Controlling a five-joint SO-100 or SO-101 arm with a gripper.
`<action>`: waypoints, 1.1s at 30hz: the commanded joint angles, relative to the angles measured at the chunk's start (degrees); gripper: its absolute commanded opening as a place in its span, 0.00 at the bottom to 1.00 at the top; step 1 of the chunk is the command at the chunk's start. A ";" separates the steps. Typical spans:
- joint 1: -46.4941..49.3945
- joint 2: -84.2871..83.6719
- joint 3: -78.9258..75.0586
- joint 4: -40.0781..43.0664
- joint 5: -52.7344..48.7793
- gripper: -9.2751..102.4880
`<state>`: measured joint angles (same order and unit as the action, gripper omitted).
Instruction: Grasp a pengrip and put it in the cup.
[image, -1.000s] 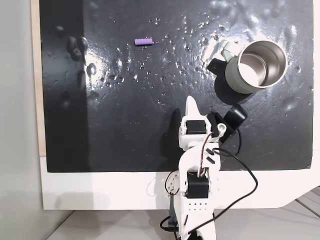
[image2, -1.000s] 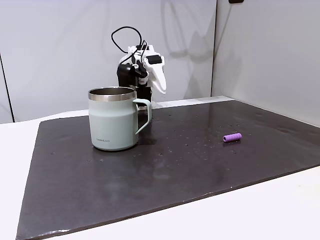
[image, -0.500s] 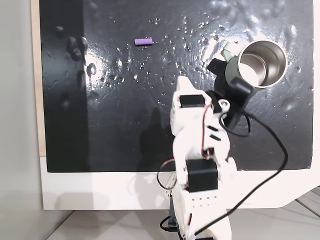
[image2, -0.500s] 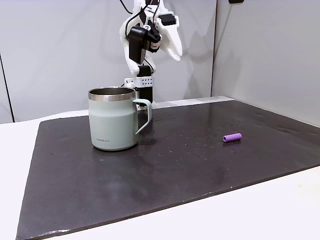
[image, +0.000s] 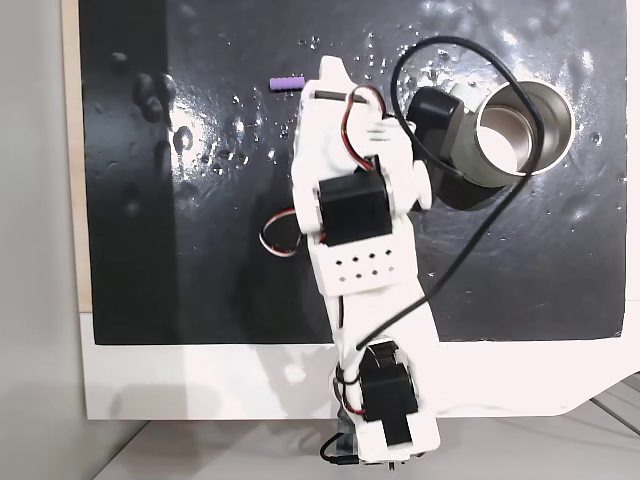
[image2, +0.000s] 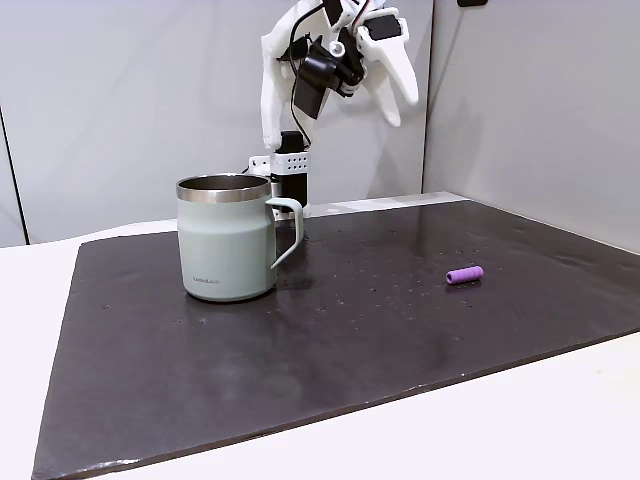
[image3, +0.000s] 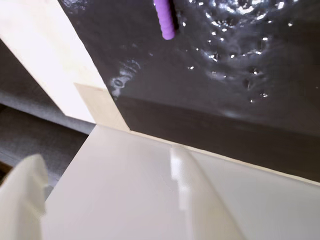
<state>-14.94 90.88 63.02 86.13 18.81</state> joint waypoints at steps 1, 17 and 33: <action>0.70 -6.33 -9.76 1.49 0.18 0.30; -0.97 -38.67 -35.42 0.97 -0.97 0.27; -5.45 -57.39 -46.58 -1.23 -0.18 0.27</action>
<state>-19.86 33.57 20.30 86.66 18.28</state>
